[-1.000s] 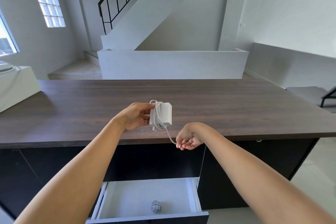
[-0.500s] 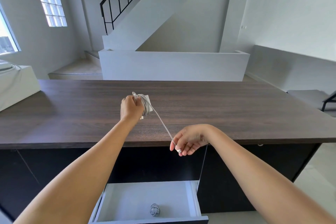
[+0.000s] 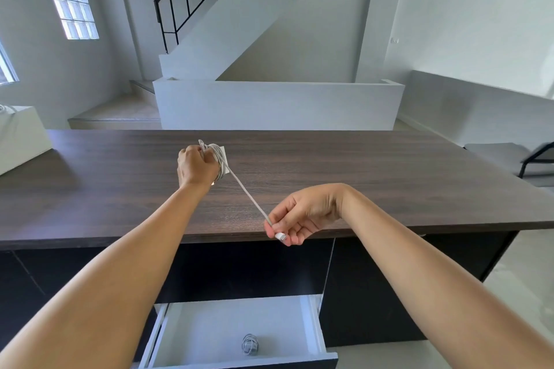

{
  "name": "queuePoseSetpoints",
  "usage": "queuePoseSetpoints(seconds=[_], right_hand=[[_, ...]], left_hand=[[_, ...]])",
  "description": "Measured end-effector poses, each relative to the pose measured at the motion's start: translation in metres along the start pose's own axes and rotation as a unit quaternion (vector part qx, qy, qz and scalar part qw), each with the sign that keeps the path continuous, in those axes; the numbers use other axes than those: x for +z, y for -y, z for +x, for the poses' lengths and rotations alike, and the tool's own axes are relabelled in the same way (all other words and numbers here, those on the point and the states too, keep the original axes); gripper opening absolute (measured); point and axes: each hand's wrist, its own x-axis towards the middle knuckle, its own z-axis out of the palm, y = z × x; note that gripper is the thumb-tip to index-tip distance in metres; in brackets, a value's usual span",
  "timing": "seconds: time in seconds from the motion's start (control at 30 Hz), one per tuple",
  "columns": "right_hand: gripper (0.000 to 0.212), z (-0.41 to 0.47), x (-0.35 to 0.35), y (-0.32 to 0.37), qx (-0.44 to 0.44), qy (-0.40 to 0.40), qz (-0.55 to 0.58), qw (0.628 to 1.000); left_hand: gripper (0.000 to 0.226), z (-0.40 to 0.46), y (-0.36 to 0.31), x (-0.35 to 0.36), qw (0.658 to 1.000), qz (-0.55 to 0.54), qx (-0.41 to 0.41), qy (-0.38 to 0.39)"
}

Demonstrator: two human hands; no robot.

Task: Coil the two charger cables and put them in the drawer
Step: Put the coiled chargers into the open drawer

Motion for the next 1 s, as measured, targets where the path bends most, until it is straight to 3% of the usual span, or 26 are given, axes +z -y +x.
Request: queuePoseSetpoints(seconds=[0.13,0.23,0.37,0.5,0.63,0.73,0.87,1.0], right_hand=[[0.019,0.007,0.004,-0.004,0.038,0.023,-0.019,0.999],[0.017,0.019,0.007,-0.005,0.108,0.003,-0.089,0.99],[0.015,0.026,0.005,-0.008,0.191,-0.078,-0.154,0.966],[0.02,0.029,0.002,-0.009,0.223,-0.153,-0.197,0.942],[0.023,0.018,-0.016,-0.006,0.186,-0.277,-0.273,0.902],[0.023,0.006,-0.027,0.015,0.112,-0.361,-0.386,0.842],[0.022,-0.003,-0.033,0.052,0.057,-0.385,-0.511,0.767],[0.021,-0.013,-0.033,0.064,0.057,-0.371,-0.564,0.736]], left_hand=[[0.04,0.001,-0.001,-0.002,1.0,-0.013,-0.002,0.002],[0.037,0.002,-0.006,-0.001,0.993,-0.098,-0.049,0.043],[0.025,-0.001,-0.023,-0.006,0.929,-0.305,-0.17,0.121],[0.013,-0.008,-0.036,-0.027,0.868,-0.4,-0.184,0.231],[0.027,-0.017,-0.033,-0.051,0.842,-0.319,-0.081,0.427],[0.054,-0.026,-0.031,-0.055,0.811,-0.255,-0.048,0.525],[0.043,-0.033,-0.043,-0.051,0.792,-0.2,-0.008,0.576],[0.042,-0.035,-0.052,-0.049,0.798,-0.11,0.025,0.592]])
